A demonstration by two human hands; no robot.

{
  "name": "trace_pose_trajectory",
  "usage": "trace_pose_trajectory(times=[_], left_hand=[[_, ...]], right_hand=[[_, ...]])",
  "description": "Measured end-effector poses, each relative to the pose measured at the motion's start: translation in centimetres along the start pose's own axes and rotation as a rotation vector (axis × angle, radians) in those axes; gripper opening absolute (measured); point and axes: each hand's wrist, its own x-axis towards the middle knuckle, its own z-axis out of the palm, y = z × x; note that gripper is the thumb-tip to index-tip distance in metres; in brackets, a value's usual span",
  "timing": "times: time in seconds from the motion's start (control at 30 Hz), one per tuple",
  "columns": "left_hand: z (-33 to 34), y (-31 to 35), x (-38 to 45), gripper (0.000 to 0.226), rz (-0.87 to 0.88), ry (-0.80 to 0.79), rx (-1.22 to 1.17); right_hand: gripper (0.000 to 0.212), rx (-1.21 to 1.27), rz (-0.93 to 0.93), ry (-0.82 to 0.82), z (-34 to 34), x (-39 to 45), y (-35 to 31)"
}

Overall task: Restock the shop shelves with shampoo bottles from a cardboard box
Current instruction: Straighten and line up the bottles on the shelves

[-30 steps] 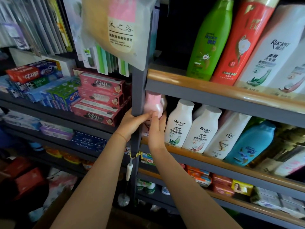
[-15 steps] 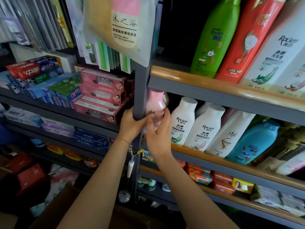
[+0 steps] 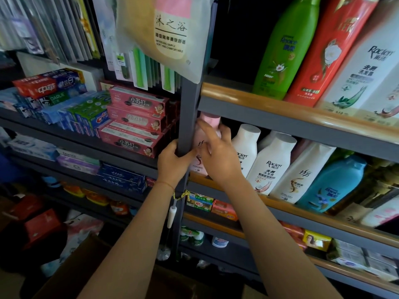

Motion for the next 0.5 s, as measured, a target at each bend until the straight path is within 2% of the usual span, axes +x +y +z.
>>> trace_pose_trajectory(times=[0.37, 0.5], left_hand=[[0.26, -0.22, 0.5, 0.058, -0.06, -0.073, -0.048], [0.38, -0.19, 0.38, 0.057, -0.072, -0.08, -0.075]], right_hand=[[0.061, 0.014, -0.001, 0.054, -0.74, -0.79, 0.74], [0.061, -0.001, -0.003, 0.04, -0.76, -0.98, 0.78]])
